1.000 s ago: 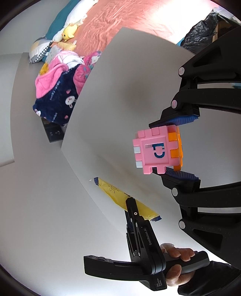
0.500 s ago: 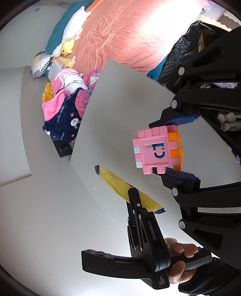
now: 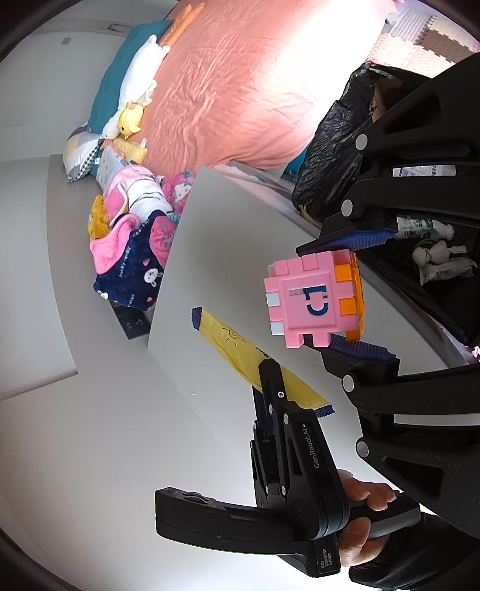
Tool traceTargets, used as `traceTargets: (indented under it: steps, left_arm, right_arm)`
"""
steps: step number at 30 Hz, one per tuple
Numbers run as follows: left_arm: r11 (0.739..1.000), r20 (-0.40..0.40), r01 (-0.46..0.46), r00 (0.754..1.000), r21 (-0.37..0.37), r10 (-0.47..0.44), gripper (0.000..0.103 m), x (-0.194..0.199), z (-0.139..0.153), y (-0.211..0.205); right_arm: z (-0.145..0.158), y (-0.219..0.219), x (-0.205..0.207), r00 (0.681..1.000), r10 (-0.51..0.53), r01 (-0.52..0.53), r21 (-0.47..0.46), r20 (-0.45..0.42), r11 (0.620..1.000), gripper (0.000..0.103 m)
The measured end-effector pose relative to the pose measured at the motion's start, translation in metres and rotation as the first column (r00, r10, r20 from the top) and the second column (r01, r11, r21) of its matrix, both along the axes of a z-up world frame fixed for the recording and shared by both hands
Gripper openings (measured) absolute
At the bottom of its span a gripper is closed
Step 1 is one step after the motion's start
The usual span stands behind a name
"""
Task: Collect trash
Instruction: 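Carry the yellow wrapper and pink block over the black bag and open both tools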
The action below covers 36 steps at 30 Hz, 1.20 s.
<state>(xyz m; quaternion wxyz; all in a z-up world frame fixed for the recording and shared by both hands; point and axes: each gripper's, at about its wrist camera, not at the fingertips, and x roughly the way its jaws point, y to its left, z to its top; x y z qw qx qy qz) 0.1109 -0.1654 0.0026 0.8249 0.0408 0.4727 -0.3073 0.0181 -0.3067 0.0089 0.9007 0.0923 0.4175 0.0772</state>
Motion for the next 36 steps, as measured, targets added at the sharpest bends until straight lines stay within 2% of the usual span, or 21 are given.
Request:
traceTargets:
  steps: [20, 36]
  left_arm:
    - [0.989, -0.028, 0.15, 0.988, -0.008, -0.15, 0.022, -0.032, -0.002, -0.057]
    - [0.96, -0.044, 0.279, 0.959, 0.0, -0.279, 0.022, -0.053, -0.007, -0.118]
  right_arm:
    - [0.002, -0.046, -0.043, 0.992, -0.126, 0.126, 0.004, 0.013, 0.992, 0.043]
    - [-0.004, -0.101, -0.075, 0.968, -0.25, 0.25, 0.007, 0.007, 0.968, 0.043]
